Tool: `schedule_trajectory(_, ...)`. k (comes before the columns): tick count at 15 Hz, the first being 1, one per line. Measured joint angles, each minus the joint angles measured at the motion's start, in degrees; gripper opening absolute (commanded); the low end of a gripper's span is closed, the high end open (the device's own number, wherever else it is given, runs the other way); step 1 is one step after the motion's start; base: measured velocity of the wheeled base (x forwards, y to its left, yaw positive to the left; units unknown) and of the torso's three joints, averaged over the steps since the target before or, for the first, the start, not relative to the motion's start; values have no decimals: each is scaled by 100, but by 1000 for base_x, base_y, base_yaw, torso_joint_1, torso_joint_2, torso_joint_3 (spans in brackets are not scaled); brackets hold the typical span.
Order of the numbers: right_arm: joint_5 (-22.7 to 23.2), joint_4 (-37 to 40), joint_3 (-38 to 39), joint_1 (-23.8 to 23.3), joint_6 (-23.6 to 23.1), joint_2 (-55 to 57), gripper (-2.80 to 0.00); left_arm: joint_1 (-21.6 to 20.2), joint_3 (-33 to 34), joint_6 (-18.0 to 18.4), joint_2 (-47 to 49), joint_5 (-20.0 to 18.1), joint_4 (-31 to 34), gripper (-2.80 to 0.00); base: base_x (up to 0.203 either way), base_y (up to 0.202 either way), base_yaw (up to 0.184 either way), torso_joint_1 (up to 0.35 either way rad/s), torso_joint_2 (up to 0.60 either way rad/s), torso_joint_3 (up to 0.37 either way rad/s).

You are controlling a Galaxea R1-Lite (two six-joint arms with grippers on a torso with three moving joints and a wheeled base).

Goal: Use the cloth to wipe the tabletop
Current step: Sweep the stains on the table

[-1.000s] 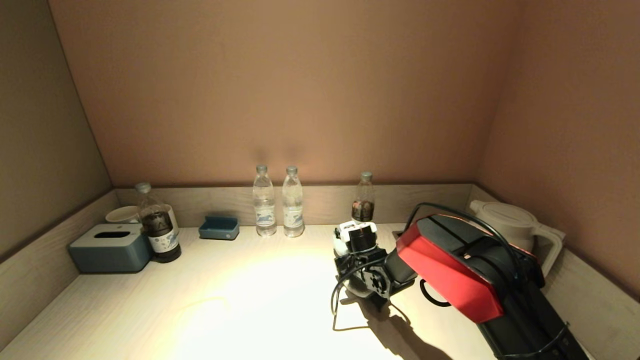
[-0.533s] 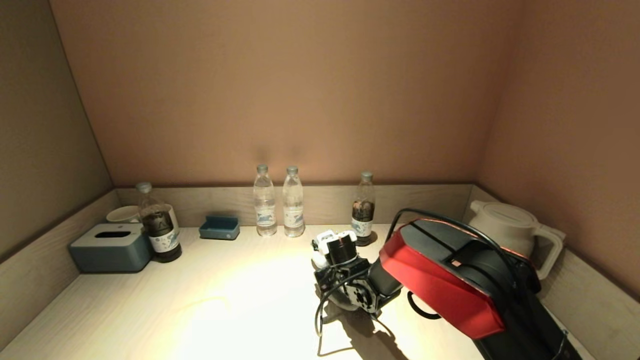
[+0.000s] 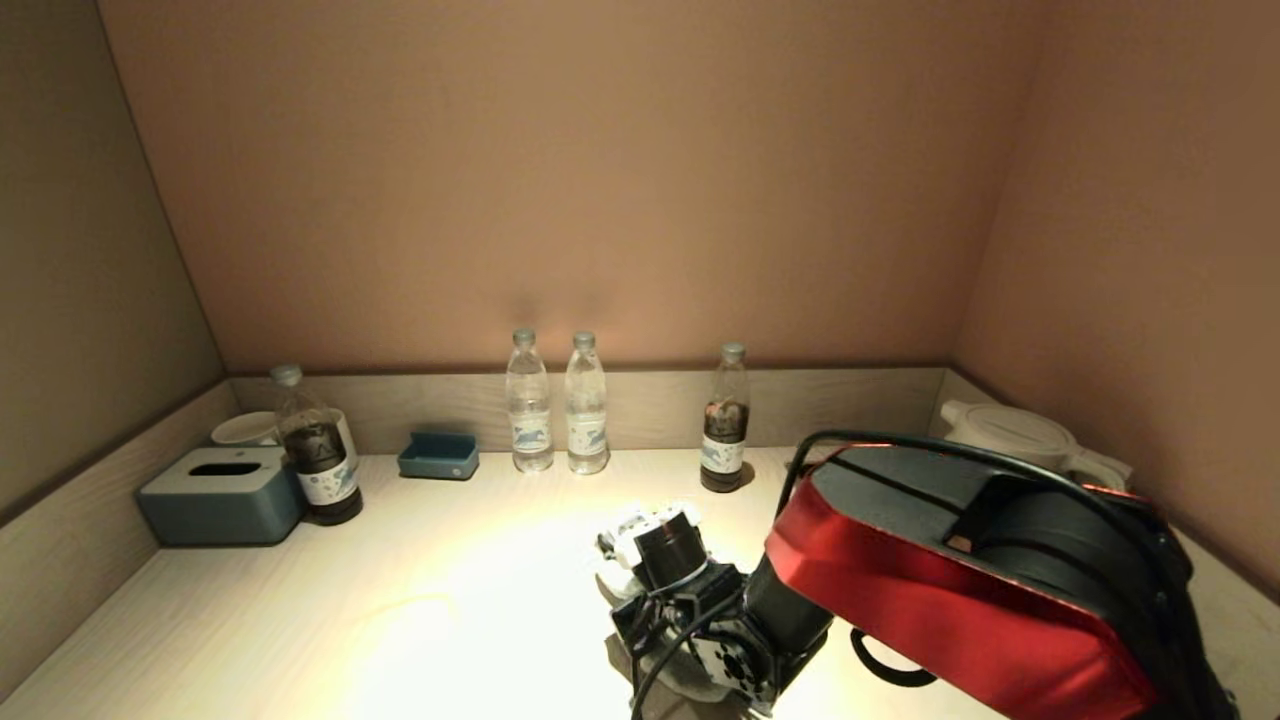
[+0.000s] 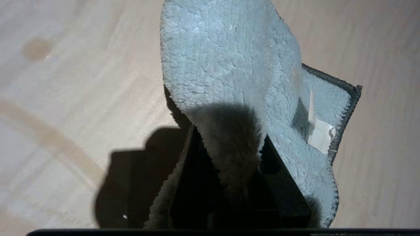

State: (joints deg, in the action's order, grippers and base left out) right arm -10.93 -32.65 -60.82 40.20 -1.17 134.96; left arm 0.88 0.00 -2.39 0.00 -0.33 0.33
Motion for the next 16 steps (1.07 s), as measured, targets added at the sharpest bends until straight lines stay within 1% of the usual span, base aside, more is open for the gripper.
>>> schedule_trajectory(2,-2,-214,338,228,-17,-236,-280,0,0,2,-1,0,2,-280,0,0,0,0,0,0)
schedule_trajectory(5,-26,-416,583,537,-6,-428,-280,-2,0,2,-2,-5,1,-280,0,0,0,0,0,0)
schedule_trajectory(7,-33,-436,593,570,13,-453,-280,-2,0,0,-1,0,1,-280,0,0,0,0,0,0)
schedule_trajectory(10,-41,-442,575,463,24,-420,-280,2,0,2,-2,-2,2,-280,0,0,0,0,0,0)
schedule_trajectory(11,-36,-447,583,367,35,-391,-280,2,0,-2,-1,-2,0,-280,0,0,0,0,0,0)
schedule_trajectory(14,-37,-509,756,-366,70,-282,-280,2,0,-2,-2,-2,0,-280,0,0,0,0,0,0)
schedule_trajectory(16,-41,-654,947,-627,75,-257,-280,2,0,0,0,0,2,-280,0,0,0,0,0,0)
